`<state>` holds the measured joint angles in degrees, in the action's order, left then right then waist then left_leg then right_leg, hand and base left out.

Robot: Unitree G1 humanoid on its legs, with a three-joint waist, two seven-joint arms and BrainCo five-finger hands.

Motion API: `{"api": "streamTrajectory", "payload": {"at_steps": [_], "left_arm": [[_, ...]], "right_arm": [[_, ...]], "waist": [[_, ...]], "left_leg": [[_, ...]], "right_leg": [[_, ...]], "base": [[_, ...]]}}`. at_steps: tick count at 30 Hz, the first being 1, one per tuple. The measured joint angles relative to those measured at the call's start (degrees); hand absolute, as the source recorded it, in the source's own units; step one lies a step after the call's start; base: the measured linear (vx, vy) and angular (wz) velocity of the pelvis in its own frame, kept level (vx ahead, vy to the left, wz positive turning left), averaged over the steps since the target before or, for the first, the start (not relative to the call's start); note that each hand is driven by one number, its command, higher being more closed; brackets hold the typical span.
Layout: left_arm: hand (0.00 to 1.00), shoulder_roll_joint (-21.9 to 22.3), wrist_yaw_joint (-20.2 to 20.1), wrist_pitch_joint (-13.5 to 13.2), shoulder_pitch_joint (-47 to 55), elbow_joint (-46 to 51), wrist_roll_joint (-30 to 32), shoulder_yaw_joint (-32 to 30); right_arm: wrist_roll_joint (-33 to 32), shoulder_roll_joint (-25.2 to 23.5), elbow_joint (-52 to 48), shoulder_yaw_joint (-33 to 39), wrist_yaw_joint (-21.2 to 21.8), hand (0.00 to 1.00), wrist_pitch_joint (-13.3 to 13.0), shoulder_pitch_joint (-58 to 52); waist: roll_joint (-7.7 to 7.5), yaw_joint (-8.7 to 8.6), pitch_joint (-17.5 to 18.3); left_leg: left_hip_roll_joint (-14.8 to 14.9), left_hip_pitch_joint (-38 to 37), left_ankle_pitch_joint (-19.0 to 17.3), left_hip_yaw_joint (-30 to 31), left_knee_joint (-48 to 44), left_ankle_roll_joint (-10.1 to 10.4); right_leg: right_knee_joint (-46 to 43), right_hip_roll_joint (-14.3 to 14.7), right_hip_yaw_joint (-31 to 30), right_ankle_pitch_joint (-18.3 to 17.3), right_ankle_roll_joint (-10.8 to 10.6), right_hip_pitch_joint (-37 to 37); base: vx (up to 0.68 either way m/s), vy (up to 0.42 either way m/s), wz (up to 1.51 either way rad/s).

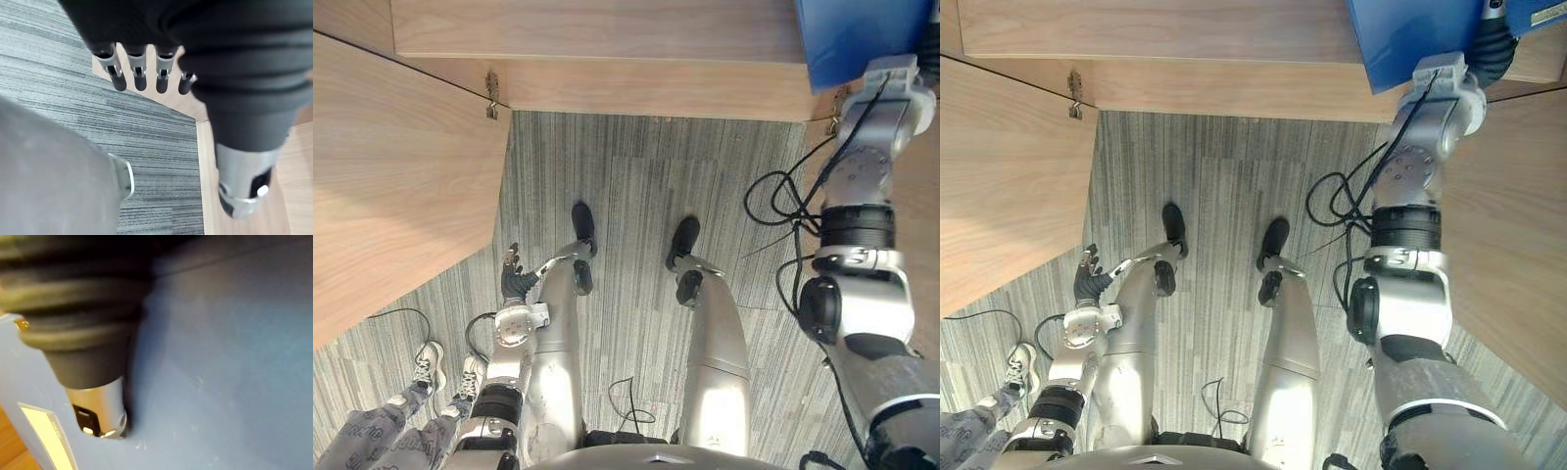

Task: Walk over to the cabinet, pick up the folder, carry it to the office cabinet, place the folder inside the office cabinet, then close the office cabinet door

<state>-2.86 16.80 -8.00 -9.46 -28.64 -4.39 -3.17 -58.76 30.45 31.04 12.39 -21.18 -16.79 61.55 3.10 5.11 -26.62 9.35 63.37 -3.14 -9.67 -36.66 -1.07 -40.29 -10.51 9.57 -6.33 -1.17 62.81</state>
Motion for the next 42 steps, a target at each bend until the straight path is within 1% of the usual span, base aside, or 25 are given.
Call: {"api": "streamTrajectory", "payload": {"at_steps": [1,4,6,9,12,13,16,22,28,32,36,39,42], "left_arm": [[0.00,-0.3,0.0,0.0,0.0,-0.2,0.0,0.0],[0.00,-0.6,-0.1,0.0,0.0,-0.8,-0.1,0.3],[0.00,-0.8,-0.1,-0.2,0.0,-1.1,-0.1,0.5],[0.00,-1.1,-0.1,-0.3,0.0,-1.3,0.0,0.9],[0.00,-1.1,-0.1,-0.4,0.0,-1.5,0.0,1.0],[0.00,-1.1,0.0,-0.4,0.0,-1.6,0.0,1.0],[0.00,-1.1,0.1,-0.4,0.0,-2.3,0.0,1.1],[0.00,-1.0,0.1,-0.2,0.0,-3.6,0.0,1.2],[0.00,-0.9,0.2,-0.1,-0.1,-3.8,0.0,1.2],[0.00,-0.8,0.2,0.0,-0.5,-4.8,0.0,1.1],[0.00,-0.8,0.3,0.1,-1.2,-6.1,0.0,1.0],[0.00,-0.8,0.3,0.1,-1.4,-6.1,0.0,0.9],[0.00,-0.6,0.4,0.2,-1.7,-6.1,-0.1,0.9]], "right_arm": [[0.0,0.8,1.3,-0.7,0.1,1.00,0.6,0.5],[0.1,2.5,4.2,-2.7,0.3,1.00,1.4,3.3],[0.2,3.8,7.7,-4.6,0.7,1.00,2.3,7.1],[0.2,5.9,13.1,-7.9,0.6,1.00,5.0,12.0],[0.6,6.9,17.2,-10.4,0.6,1.00,6.3,14.7],[0.7,7.3,18.3,-11.8,0.4,0.00,6.8,15.7],[1.5,8.5,21.8,-16.6,-0.2,0.00,8.2,18.4],[2.9,8.5,24.0,-20.5,-0.6,0.00,8.5,19.6],[3.0,8.4,24.1,-20.7,-0.9,0.00,8.5,19.6],[3.0,8.1,24.0,-19.9,-1.5,0.00,8.5,19.0],[2.9,6.3,23.6,-15.3,-1.5,0.00,7.6,17.0],[2.9,5.1,20.1,-13.6,-1.5,0.00,6.6,14.1],[2.8,3.3,16.8,-10.4,-1.5,0.00,6.4,11.7]], "waist": [[0.00,-0.11,0.0],[0.00,-0.36,0.0],[0.00,-0.65,0.0],[0.02,-1.03,0.0],[0.04,-1.39,0.0],[0.05,-1.47,0.0],[0.09,-1.52,0.1],[0.12,-1.77,0.5],[0.12,-1.78,0.5],[0.13,-1.77,0.5],[0.14,-1.76,0.5],[0.15,-1.60,0.5],[0.15,-1.73,0.5]], "left_leg": [[0.0,0.1,0.0,0.0,0.1,0.0],[-0.1,0.3,0.4,-0.6,1.1,-0.2],[-0.1,0.2,0.6,-1.0,1.7,-0.3],[0.1,0.2,0.7,-1.3,1.8,-0.3],[0.2,0.1,0.7,-1.3,2.2,-0.4],[0.2,0.1,0.8,-1.4,2.4,-0.4],[0.1,-0.7,1.7,-1.7,4.2,-0.5],[0.1,-1.8,2.7,-1.8,5.8,-0.1],[0.2,-2.1,2.8,-1.9,5.8,0.0],[0.4,-2.7,2.8,-1.7,5.7,0.0],[0.5,-3.3,2.7,-1.7,5.5,0.0],[1.1,-3.3,2.3,-1.9,4.7,0.0],[1.2,-3.4,2.3,-1.9,4.7,0.0]], "right_leg": [[0.1,0.0,0.0,0.0,-0.1,0.2],[1.2,0.0,-0.2,0.7,-0.2,0.6],[1.9,0.1,-0.5,1.2,-0.3,0.8],[2.7,0.5,-0.6,1.9,-0.5,0.6],[3.2,0.5,-0.6,2.2,-0.5,0.3],[3.5,0.5,-0.6,2.3,-0.5,0.2],[5.1,0.7,-0.4,2.9,-0.3,-0.3],[5.5,0.8,-0.1,3.2,0.0,-0.9],[5.7,1.0,-0.1,3.3,0.1,-1.2],[6.1,1.2,0.1,3.5,0.0,-2.1],[6.2,1.3,0.1,3.5,0.0,-2.9],[6.3,1.8,-0.1,3.5,0.1,-2.9],[6.2,2.0,-0.2,3.5,0.2,-2.9]], "base": [[0.00,0.000,0.00],[0.01,-0.008,-0.04],[0.02,-0.006,-0.07],[0.02,-0.003,-0.08],[0.00,0.000,-0.01],[0.00,0.000,0.00],[0.00,0.000,0.00],[0.00,-0.021,0.01],[0.00,-0.005,0.00],[0.00,0.000,0.00],[0.00,-0.008,-0.02],[-0.01,-0.032,-0.09],[-0.01,-0.039,-0.03]]}}
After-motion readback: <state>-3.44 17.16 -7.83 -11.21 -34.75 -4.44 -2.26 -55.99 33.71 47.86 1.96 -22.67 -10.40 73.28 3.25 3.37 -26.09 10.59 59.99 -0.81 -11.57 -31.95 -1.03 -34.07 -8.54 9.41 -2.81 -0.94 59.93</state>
